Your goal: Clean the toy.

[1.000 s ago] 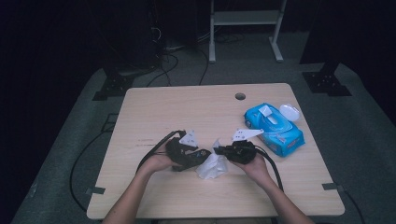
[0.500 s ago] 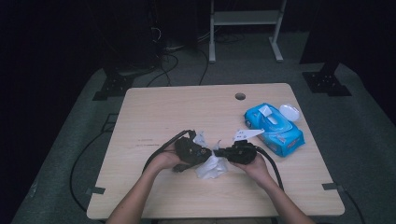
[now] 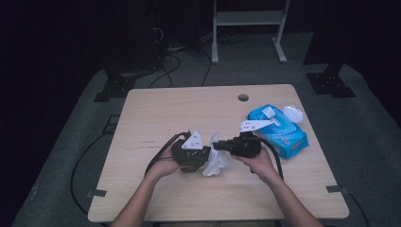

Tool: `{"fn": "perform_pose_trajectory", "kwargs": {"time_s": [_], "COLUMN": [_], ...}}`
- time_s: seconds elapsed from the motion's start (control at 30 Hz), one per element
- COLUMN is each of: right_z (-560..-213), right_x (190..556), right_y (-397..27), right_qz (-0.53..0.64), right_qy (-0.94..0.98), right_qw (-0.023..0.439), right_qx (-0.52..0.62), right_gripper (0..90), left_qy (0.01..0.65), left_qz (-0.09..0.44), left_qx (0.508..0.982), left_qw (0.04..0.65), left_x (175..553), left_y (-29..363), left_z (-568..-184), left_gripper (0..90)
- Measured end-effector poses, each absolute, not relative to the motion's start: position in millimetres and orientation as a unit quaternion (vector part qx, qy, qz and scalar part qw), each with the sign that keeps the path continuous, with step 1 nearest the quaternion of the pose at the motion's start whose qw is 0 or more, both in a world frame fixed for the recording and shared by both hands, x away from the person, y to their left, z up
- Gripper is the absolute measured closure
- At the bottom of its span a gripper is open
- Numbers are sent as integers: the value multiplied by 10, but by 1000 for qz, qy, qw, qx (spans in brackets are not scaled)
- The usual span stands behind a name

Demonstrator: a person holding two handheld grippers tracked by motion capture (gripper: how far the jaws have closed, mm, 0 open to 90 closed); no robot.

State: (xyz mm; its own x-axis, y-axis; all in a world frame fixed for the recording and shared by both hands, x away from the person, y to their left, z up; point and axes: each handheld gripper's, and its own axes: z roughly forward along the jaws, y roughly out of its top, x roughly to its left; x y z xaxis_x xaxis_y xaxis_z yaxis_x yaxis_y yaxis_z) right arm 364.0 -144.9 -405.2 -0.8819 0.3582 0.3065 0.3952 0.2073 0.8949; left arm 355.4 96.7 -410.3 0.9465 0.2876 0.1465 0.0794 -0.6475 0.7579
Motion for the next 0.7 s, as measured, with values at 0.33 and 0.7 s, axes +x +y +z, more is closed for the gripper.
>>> {"fn": "perform_pose_trajectory", "kwargs": {"time_s": [0.33,0.7], "right_z": [-4160,-4031], "right_x": [3664,3659], "right_y": [-1544,-1407], "right_qz": [-577,-582], "right_qy": [-774,-779], "right_qw": [32,32], "right_qx": [-259,-231], "right_gripper": [879,879], "left_qy": [100,106], "left_qz": [131,127], "left_qx": [892,879], "left_qw": [421,447], "left_x": [3512,3508], "left_y": [1037,1118], "left_z": [-4111,-4097], "left_gripper": [646,647]}}
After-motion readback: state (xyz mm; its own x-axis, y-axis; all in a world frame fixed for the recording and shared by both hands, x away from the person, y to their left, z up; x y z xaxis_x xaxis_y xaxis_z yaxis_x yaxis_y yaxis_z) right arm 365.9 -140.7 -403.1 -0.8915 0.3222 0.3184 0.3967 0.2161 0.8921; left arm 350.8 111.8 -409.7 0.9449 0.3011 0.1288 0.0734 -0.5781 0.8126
